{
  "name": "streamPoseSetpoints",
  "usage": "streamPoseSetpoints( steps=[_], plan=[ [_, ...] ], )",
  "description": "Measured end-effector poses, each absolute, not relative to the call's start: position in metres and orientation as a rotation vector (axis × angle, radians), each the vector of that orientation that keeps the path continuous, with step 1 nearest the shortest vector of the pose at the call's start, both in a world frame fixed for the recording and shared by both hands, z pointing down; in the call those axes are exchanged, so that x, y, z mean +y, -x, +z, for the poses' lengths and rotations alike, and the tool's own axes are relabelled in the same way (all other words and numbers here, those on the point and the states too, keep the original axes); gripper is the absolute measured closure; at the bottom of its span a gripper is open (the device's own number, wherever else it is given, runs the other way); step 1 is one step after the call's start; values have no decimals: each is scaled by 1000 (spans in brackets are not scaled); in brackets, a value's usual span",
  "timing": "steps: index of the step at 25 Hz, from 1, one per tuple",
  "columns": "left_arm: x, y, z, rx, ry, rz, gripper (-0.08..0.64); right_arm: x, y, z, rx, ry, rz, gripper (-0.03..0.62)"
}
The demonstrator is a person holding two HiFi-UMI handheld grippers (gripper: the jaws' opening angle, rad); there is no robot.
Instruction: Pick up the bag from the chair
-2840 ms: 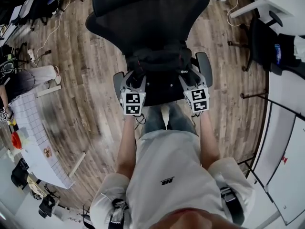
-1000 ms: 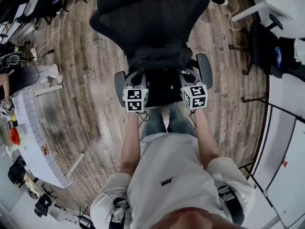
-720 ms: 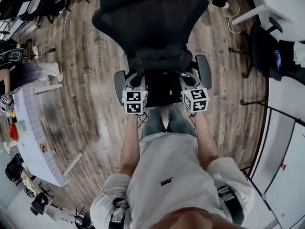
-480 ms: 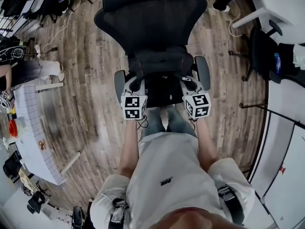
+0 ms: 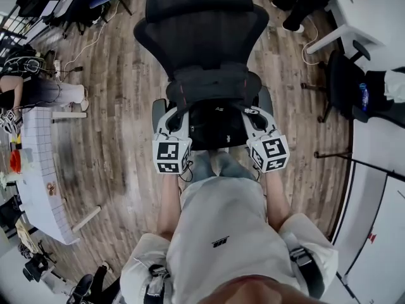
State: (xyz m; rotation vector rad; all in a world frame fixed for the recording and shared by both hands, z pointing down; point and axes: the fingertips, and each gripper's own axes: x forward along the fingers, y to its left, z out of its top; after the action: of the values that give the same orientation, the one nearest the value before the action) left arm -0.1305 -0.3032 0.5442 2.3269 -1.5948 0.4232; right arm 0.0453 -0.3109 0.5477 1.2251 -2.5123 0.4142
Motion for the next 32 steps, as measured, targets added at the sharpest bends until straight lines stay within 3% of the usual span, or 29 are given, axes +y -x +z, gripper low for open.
streamPoseSetpoints(
  steps=[15,32],
  plan=[
    [-266,104,410,-1812,-2430,250,541,-284,-72,414,-2741,-1179,147,572],
    [-141,98,377,-1764,-2537,208,543,-149,-78,380,-2753,-1281,80,574]
  ],
)
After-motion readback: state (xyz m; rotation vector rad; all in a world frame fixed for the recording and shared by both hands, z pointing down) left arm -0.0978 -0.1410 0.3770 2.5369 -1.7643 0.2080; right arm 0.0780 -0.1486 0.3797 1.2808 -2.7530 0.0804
